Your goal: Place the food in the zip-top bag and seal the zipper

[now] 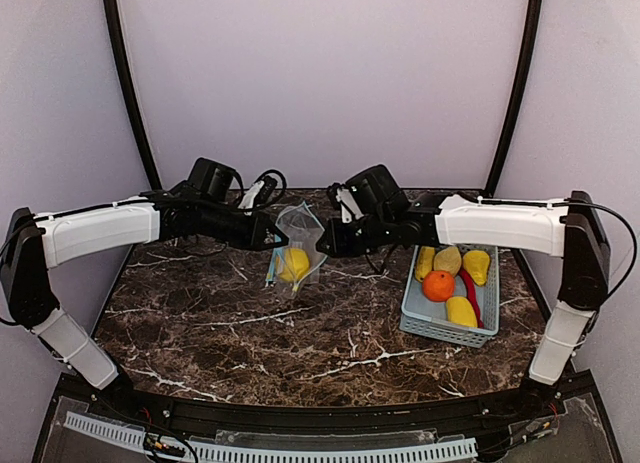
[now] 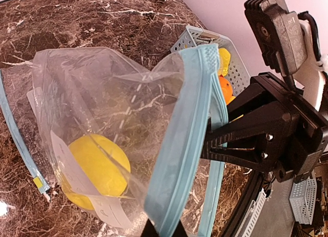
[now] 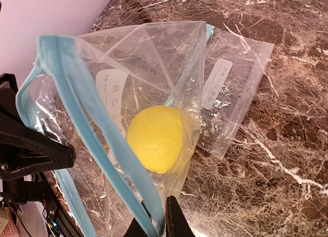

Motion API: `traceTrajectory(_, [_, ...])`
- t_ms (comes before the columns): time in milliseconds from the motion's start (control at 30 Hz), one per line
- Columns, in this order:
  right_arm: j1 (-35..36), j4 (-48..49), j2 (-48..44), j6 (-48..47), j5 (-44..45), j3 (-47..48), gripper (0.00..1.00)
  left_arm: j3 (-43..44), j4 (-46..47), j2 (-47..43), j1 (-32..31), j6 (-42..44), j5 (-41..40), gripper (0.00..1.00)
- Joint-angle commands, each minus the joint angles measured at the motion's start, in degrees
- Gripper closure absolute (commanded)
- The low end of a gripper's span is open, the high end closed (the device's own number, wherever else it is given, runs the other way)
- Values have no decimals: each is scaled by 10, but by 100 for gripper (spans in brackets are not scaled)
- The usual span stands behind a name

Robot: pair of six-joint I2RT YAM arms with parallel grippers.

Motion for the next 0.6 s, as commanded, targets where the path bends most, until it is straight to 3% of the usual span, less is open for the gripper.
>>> traceTrajectory(0, [12, 35, -1, -31, -14, 32, 96, -9, 2, -17, -1, 21, -7, 99])
traceTrajectory(200, [61, 70, -27, -120, 60, 37, 99, -22, 10, -49, -23, 72, -63, 99])
traceTrajectory(367, [62, 44, -21, -109, 132, 20, 100, -34, 14, -50, -41, 92, -119, 99])
traceTrajectory(567, [67, 54, -29, -116, 154, -24, 100, -59, 40, -47, -55, 86, -161, 99])
